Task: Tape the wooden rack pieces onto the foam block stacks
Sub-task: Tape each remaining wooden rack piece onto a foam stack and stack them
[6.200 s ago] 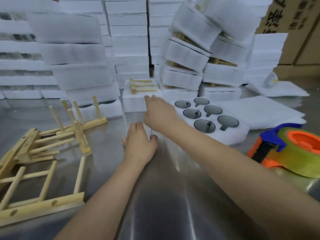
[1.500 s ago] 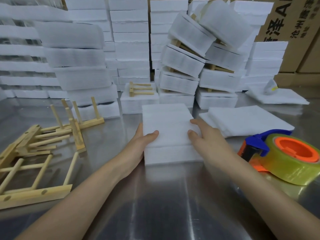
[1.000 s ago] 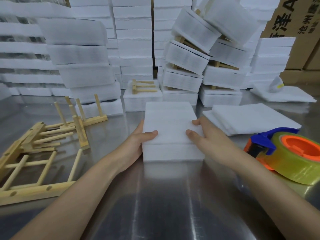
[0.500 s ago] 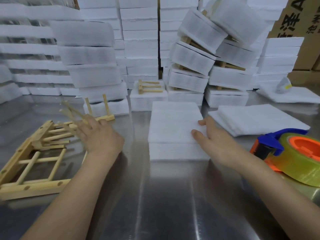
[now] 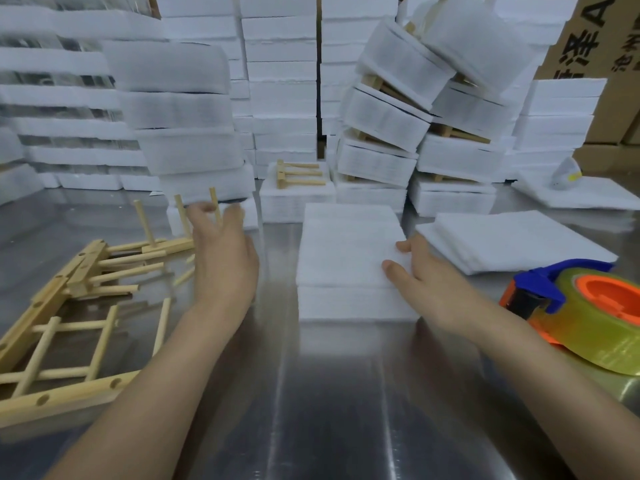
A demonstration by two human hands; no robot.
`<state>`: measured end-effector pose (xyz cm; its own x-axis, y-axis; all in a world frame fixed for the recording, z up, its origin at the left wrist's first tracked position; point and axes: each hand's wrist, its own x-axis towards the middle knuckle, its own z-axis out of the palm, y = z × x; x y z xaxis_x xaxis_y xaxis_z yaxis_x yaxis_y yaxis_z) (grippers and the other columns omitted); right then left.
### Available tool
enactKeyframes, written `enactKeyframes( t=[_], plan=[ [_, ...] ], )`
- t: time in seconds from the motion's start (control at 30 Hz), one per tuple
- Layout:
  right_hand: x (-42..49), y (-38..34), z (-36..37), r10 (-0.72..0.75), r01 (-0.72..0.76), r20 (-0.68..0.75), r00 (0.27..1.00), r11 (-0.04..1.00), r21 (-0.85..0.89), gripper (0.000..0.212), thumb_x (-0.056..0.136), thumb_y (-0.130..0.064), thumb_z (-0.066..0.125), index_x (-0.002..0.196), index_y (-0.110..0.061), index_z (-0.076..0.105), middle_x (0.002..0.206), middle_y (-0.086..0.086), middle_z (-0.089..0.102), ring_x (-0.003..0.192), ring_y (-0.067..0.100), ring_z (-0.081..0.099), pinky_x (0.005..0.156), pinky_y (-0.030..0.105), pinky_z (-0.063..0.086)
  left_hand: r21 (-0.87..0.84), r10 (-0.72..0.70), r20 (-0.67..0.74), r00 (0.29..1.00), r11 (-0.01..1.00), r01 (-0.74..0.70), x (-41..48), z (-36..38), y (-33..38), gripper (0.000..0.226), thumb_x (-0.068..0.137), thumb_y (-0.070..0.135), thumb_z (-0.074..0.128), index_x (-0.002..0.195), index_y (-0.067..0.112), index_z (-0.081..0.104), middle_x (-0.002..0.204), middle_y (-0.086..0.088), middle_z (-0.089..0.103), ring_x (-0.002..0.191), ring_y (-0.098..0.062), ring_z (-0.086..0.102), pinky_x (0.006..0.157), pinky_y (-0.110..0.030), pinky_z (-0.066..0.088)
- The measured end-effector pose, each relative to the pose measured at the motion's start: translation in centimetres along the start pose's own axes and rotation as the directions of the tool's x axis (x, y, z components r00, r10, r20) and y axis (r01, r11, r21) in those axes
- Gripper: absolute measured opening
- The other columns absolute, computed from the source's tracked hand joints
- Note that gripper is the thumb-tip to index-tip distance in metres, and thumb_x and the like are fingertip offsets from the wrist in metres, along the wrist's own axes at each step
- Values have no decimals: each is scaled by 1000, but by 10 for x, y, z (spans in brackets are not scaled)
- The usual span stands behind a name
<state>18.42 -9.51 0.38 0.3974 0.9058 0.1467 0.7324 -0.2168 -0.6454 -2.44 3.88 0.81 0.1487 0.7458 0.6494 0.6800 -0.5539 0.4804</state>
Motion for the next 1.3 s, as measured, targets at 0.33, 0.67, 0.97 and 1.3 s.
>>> enactKeyframes(
  t=[0.33, 0.67, 0.97, 1.3],
  plan=[
    [2, 3, 2, -29, 28, -18, 999, 998, -55, 49, 99, -44, 36, 138, -14, 28, 146, -1, 39, 116, 10, 42, 81, 20, 26, -902, -147, 341, 929, 227, 367, 2, 11, 32, 26, 102, 28, 42, 101, 11, 63, 105, 1, 65, 102, -5, 66, 96, -23, 49],
    [3, 3, 2, -24, 23, -8, 1000, 996, -81, 50, 100, -43, 36, 138, -13, 28, 147, 0, 38, 126, 16, 42, 82, 19, 26, -560, -73, 472, 879, 745, 363, -12, 31, 20, 20, 97, 34, 52, 103, 17, 61, 92, 6, 62, 85, -8, 55, 76, -25, 41],
    [1, 3, 2, -24, 23, -7, 1000, 996, -87, 52, 100, -44, 35, 140, -13, 26, 148, -1, 37, 127, 16, 42, 82, 18, 26, -482, -5, 374, 928, 853, 199, -12, 25, 19, 70, 90, 42, 62, 149, 19, 33, 146, 9, 44, 129, 3, 38, 95, -13, 28],
    [0, 1, 1, -17, 18, 5, 1000, 995, -98, 51, 100, -46, 35, 139, -15, 27, 142, 3, 43, 105, 11, 43, 81, 24, 29, -426, 175, 262, 949, 903, -49, -26, 25, 34, 29, 86, 31, 63, 114, 35, 64, 92, 28, 59, 94, 4, 54, 72, 6, 33]
  ],
)
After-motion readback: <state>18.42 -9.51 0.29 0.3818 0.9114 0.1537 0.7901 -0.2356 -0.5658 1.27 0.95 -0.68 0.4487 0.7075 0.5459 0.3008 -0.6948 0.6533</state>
